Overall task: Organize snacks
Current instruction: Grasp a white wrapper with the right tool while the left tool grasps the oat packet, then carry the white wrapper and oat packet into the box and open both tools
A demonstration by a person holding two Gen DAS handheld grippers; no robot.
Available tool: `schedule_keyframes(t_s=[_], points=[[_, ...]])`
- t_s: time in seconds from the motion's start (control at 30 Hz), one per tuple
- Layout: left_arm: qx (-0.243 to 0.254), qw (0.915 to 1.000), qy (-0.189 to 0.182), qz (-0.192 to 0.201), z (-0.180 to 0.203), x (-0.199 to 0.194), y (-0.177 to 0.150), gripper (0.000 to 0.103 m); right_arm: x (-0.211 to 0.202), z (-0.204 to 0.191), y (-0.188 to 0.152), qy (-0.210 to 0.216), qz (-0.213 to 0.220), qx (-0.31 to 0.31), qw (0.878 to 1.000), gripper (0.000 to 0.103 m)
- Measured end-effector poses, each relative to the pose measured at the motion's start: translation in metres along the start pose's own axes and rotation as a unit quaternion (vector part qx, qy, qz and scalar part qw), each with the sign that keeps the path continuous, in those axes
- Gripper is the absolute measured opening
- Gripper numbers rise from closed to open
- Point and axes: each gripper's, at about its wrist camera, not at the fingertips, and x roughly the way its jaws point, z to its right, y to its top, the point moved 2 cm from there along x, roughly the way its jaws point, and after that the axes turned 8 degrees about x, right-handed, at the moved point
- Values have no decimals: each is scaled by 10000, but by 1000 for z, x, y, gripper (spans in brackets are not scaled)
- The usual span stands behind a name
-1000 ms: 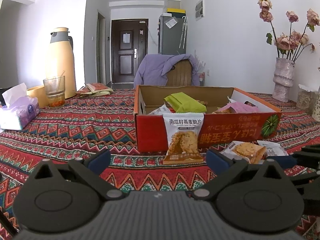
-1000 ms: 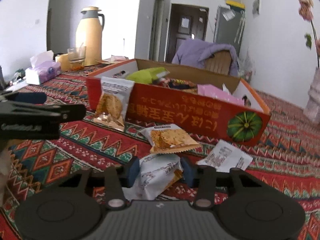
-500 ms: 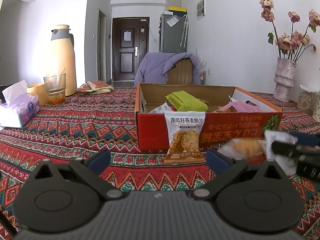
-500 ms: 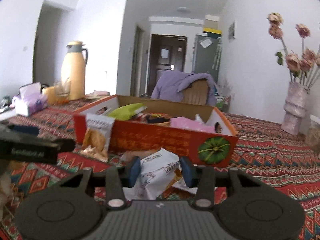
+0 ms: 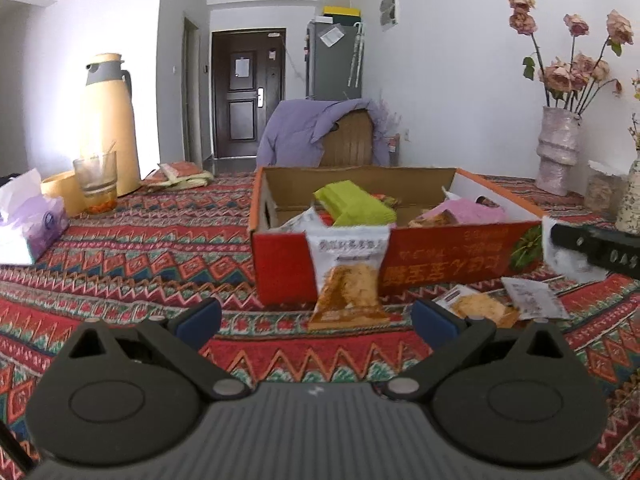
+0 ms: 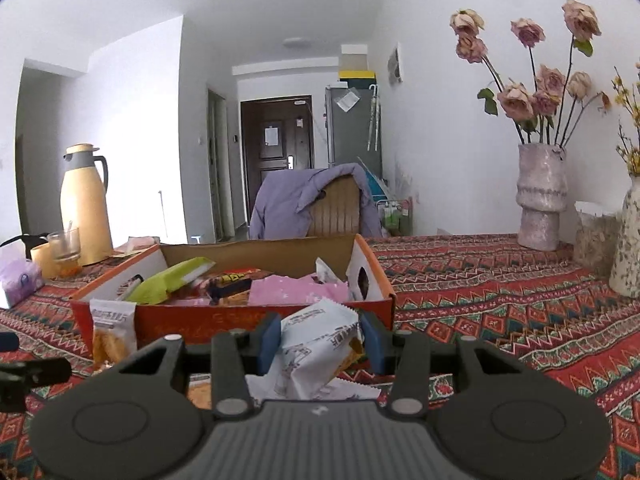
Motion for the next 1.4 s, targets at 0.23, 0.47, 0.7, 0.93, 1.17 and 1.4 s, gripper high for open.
schedule_keyframes(t_s=[0.23,0.47,0.7,0.93,1.17,1.4], points=[[-44,9995,25,-321,12,25,19,103,3,0,-8,15,24,-61,10000,44],[-142,9976,177,-657,21,59,29,103,0,1,-7,105,107,15,9999,44],[-275,9950,352,-895,22,81,27,88,-1,-1,-8,146,112,-18,9998,44],[-402,9940,65,-1017,17,86,23,44,-1,-1,-8,165,100,-32,9998,44],[-435,9957,-43,-820,12,68,21,44,0,-2,-8,170,92,-43,9998,44],[-477,9967,-218,-627,9,44,22,44,0,-2,-8,173,106,-66,9998,44]])
